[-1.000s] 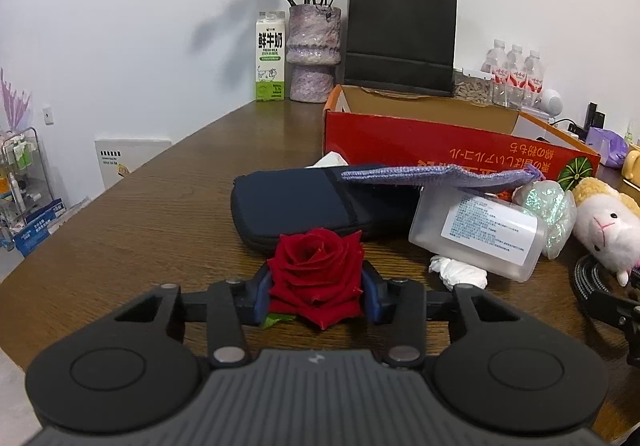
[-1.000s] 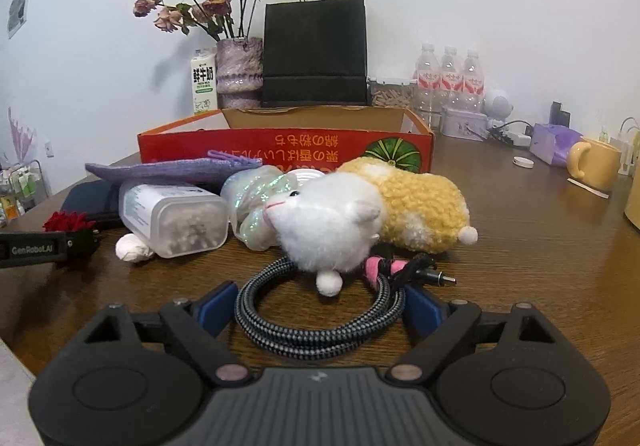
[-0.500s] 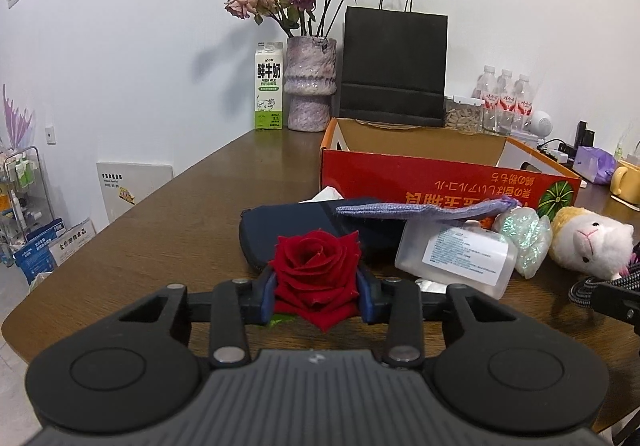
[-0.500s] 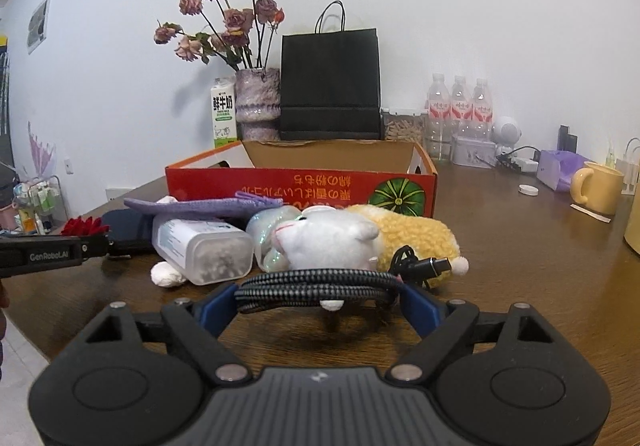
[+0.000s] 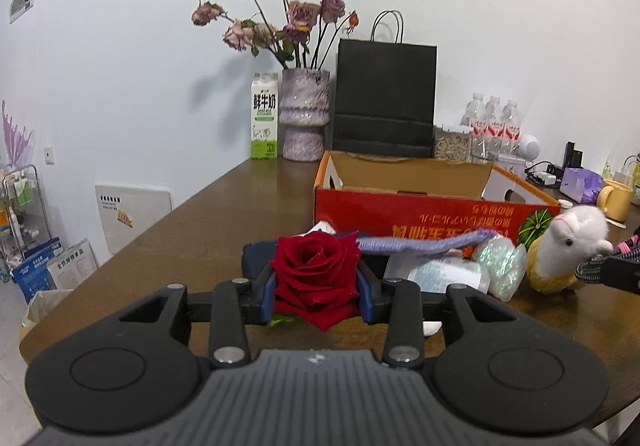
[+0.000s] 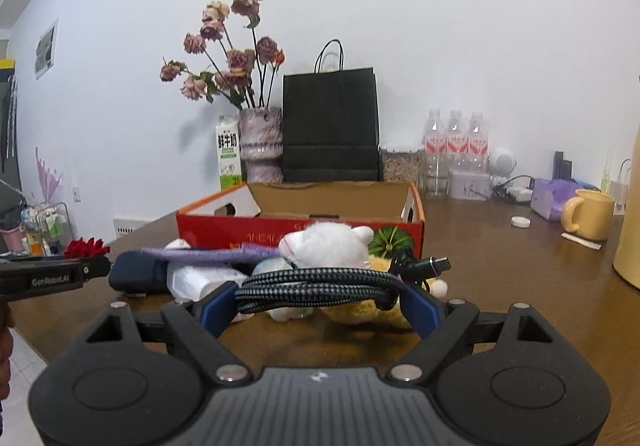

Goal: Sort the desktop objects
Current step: 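Carry the rose and cable into the cardboard box and open both tools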

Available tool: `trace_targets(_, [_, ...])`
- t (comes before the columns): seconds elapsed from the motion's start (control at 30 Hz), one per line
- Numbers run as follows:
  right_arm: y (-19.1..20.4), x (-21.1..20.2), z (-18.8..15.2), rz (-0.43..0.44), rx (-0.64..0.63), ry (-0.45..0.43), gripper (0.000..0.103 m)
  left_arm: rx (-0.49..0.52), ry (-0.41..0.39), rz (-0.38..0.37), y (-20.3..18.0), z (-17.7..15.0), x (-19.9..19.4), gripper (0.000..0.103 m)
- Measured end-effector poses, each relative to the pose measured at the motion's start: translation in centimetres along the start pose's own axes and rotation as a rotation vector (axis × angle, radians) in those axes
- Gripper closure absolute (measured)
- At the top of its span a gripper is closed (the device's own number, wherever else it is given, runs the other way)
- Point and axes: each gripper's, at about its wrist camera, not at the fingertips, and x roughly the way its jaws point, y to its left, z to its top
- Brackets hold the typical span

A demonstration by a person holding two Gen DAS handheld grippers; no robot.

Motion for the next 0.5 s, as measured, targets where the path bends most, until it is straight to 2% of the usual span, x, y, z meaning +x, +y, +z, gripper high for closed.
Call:
trace_targets(0.27, [-0.2,0.2,2.7,0.002,-0.012,-0.07,0.017,0.029,-0.055,-0.022,-1.2,2.9,0.0,0.064])
trace_targets(0.5, [-0.6,2.5,6.4,-0.002,-0.036,-0.129,0.017,0.057,-0.098,-0.037,-2.8,6.9,2.1,0.064])
